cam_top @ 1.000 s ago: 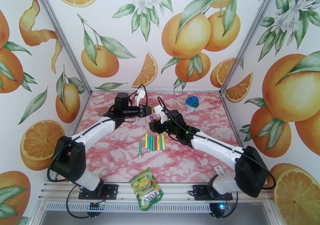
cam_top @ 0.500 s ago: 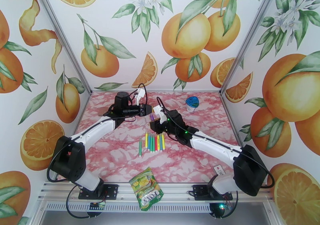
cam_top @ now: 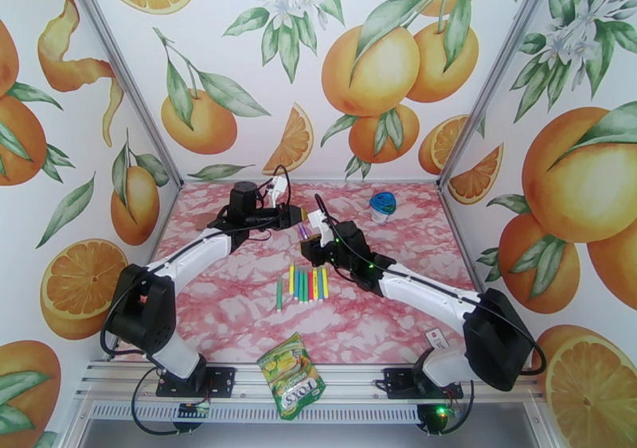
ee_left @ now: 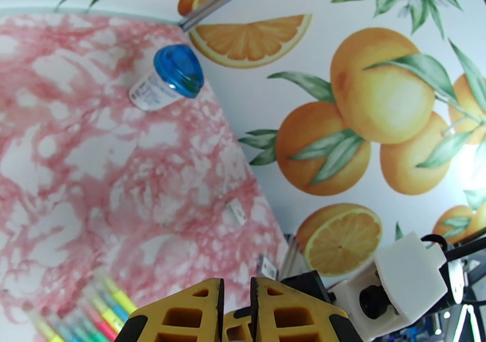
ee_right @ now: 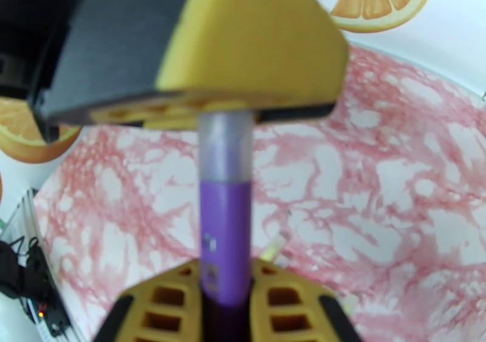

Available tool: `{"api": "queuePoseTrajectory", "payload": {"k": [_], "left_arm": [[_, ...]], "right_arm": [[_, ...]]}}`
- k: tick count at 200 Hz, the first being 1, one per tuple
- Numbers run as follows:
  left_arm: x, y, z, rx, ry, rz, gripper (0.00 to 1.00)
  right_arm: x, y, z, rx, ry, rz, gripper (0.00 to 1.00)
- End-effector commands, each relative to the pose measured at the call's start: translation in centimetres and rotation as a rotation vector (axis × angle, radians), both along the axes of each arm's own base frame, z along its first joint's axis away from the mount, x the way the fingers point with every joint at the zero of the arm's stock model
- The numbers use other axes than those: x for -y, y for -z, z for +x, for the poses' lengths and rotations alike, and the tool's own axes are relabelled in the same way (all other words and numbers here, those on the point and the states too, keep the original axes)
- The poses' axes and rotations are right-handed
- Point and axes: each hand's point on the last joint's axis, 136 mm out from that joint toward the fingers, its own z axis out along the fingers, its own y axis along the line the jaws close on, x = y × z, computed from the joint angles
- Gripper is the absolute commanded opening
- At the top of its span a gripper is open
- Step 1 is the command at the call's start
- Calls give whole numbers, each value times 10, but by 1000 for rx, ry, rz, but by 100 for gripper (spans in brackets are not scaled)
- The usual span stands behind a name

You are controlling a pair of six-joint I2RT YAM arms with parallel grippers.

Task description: Open the pen caps

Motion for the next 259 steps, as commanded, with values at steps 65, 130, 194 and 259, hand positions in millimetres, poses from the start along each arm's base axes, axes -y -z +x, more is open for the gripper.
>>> {"api": "queuePoseTrajectory", "payload": {"k": [65,130,194,259], "left_arm": [[-68,-9,92,26,-355,0,0],[-118,44,58,32,-377,519,0],[-178,99,18,-48,-368,890,0],[-209,137,11,-121,-377,1021,0]], "right_arm": [[22,9,-30,14,-26,-63,0],[72,17,-1,-12,192,-186,0],[155,58,37,-167,441,-362,0],[222,95,54,-309,608,-485,0]]}}
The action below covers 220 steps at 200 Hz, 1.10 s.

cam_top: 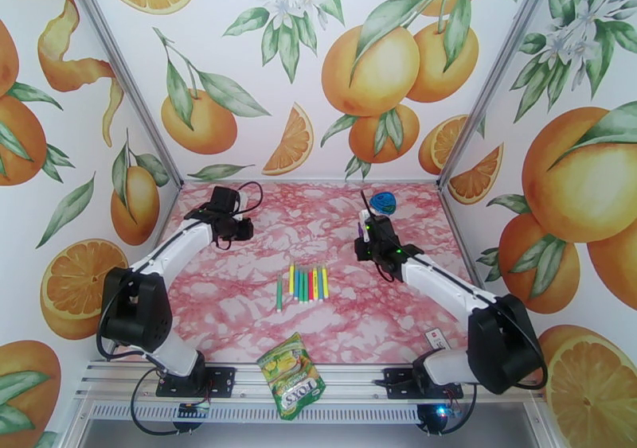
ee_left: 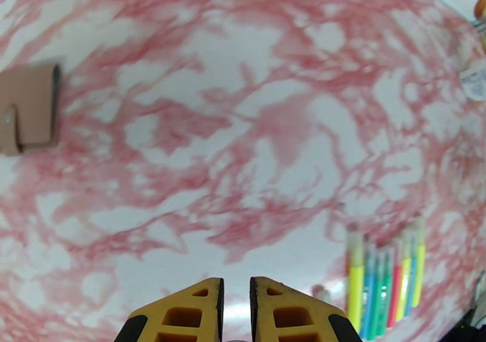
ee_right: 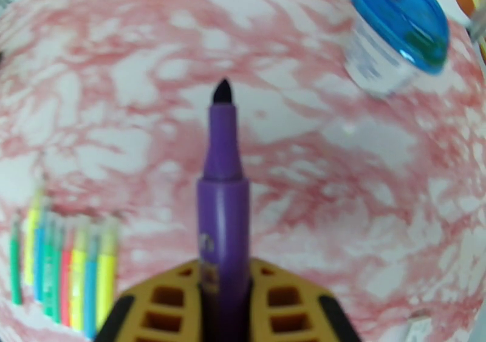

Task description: Open the pen caps

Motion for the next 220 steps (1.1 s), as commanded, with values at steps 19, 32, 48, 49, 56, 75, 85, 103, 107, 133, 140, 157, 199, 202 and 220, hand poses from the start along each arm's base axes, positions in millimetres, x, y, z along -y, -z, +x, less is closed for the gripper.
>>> {"api": "queuePoseTrajectory", "payload": {"k": [19,32,48,49,56,75,85,103,107,133,140,157,199,202,220], "left_arm": [[-17,27,-8,-65,3,73,0],[-19,35,-9,-89,6,69,0],[-20,48,-8,-123,22,61,0],[-20,49,-8,-125,21,60,0],[-22,56,-8,-143,20,59,0],[-25,69,-9,-183,13,52,0],[-26,74,-9,-195,11,57,0],[-31,82,-12,-224,4,80,0],[-32,84,-13,-233,2,86,0],[-40,99,-18,-292,-2,133,0],[-42,101,-18,-299,-7,144,0],[-45,105,-18,-308,-14,166,0],[-53,120,-19,-352,-20,215,0],[-54,121,-20,-355,-21,215,0],[-55,124,-21,-364,-22,222,2]], "right_arm": [[41,21,8,-94,112,-77,0],[50,31,9,-131,133,-92,0],[60,43,10,-172,152,-122,0],[60,44,10,-175,152,-123,0],[63,48,11,-190,159,-131,0],[70,60,11,-232,176,-156,0],[74,66,11,-250,189,-169,0],[80,73,10,-269,203,-183,0],[81,74,11,-271,206,-187,0],[91,81,10,-297,221,-218,0],[94,82,10,-303,226,-226,0],[98,84,9,-314,235,-238,1],[103,93,7,-348,249,-231,4],[103,93,8,-347,250,-232,4],[104,96,6,-356,253,-235,8]]}}
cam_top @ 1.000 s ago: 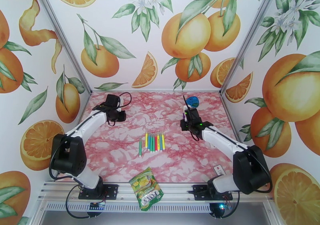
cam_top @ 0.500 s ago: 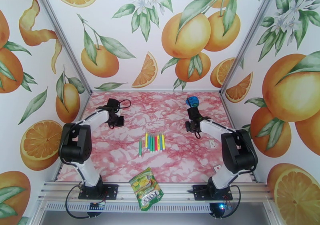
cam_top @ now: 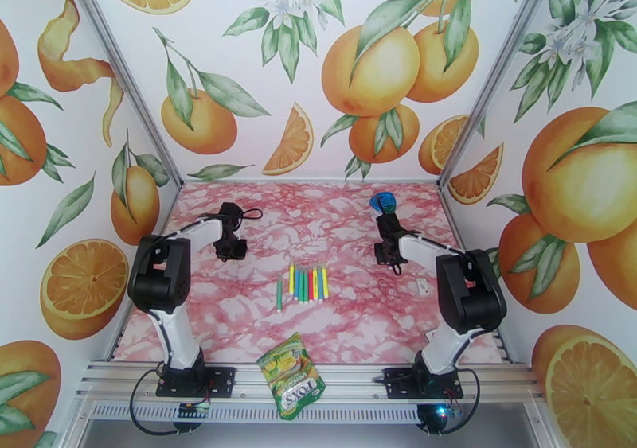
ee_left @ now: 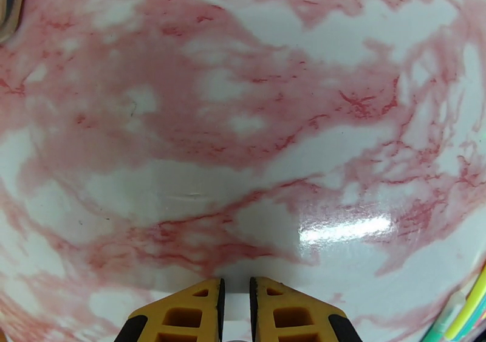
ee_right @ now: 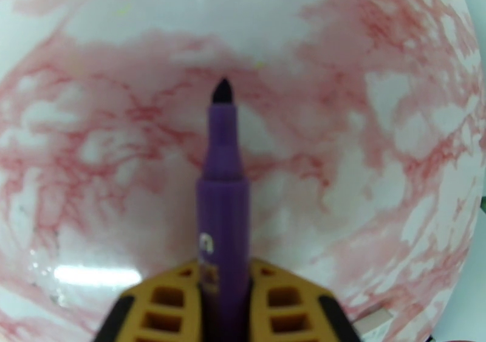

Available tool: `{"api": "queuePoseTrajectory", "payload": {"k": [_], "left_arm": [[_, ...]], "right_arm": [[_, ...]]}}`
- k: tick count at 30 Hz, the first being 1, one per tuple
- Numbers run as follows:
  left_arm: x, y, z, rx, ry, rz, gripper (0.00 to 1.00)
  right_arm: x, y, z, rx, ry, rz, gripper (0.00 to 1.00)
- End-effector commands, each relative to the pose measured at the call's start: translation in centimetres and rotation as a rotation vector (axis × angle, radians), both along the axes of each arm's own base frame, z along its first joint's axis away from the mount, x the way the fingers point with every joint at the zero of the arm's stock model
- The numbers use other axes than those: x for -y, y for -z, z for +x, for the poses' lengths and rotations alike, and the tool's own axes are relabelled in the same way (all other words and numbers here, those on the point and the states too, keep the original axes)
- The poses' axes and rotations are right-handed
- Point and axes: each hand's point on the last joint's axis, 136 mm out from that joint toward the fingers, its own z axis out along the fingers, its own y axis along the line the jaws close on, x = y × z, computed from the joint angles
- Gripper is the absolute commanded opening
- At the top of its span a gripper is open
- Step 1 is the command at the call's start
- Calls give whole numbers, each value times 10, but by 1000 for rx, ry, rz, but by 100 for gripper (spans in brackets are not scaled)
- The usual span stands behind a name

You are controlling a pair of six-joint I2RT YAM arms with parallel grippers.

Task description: Open the pen caps

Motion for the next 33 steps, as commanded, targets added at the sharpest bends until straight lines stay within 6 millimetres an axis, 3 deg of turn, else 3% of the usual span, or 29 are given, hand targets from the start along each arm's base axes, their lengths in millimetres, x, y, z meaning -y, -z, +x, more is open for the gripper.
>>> {"api": "queuePoseTrajectory", "payload": {"k": [1,8,12,28,33], "left_arm": [[-9,9,0,-28,-1,42,2],[-9,11,-1,-34,-3,41,10],[-9,11,-1,-36,-4,43,23],[-4,7,1,-26,-4,14,31],[-4,3,2,-16,-5,17,38]], "right_arm": [[5,1,2,-17,10,-26,8],[8,4,0,-31,13,-34,11],[9,5,-1,-40,17,-40,16],[10,4,-3,-55,21,-41,30],[8,-1,-4,-46,19,-32,32]]}}
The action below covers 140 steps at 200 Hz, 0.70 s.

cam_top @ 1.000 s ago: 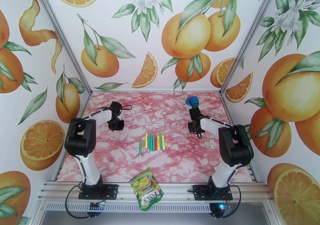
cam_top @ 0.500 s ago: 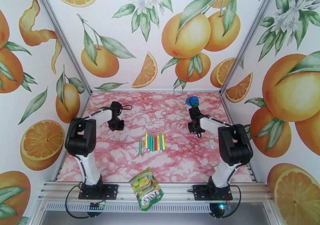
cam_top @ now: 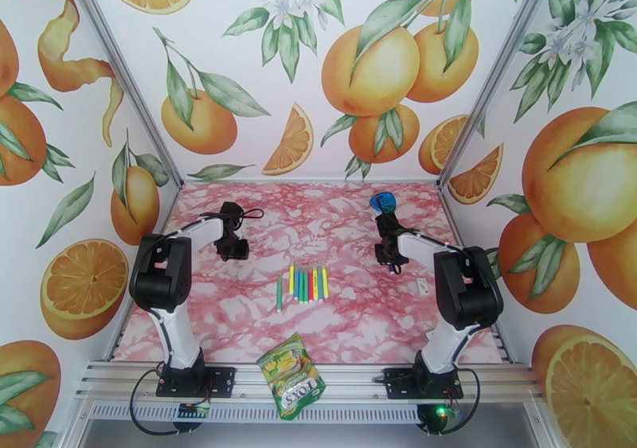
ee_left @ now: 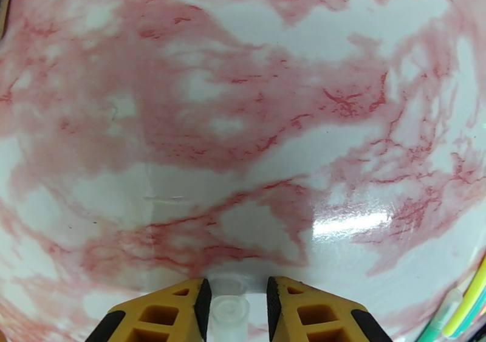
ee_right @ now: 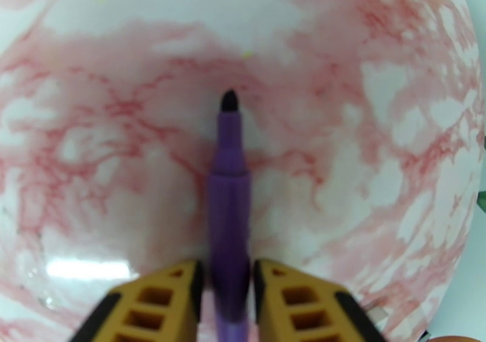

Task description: Open the pen caps

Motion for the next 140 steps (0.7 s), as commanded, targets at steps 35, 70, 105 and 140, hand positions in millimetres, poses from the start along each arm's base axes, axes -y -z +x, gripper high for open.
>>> {"api": "queuePoseTrajectory", "payload": {"k": [35,70,105,140], "left_arm": [[-10,-12,4,27,-16,34,46],[-9,-35,6,76,-17,32,51],[2,-67,11,167,6,-16,57],[30,-102,15,284,67,-145,61]], "right_arm": [[2,-21,-3,23,3,10,39],[-8,-47,-2,84,-16,49,42],[-36,-74,-3,149,-84,112,45],[-87,-84,-16,150,-216,251,47]]}}
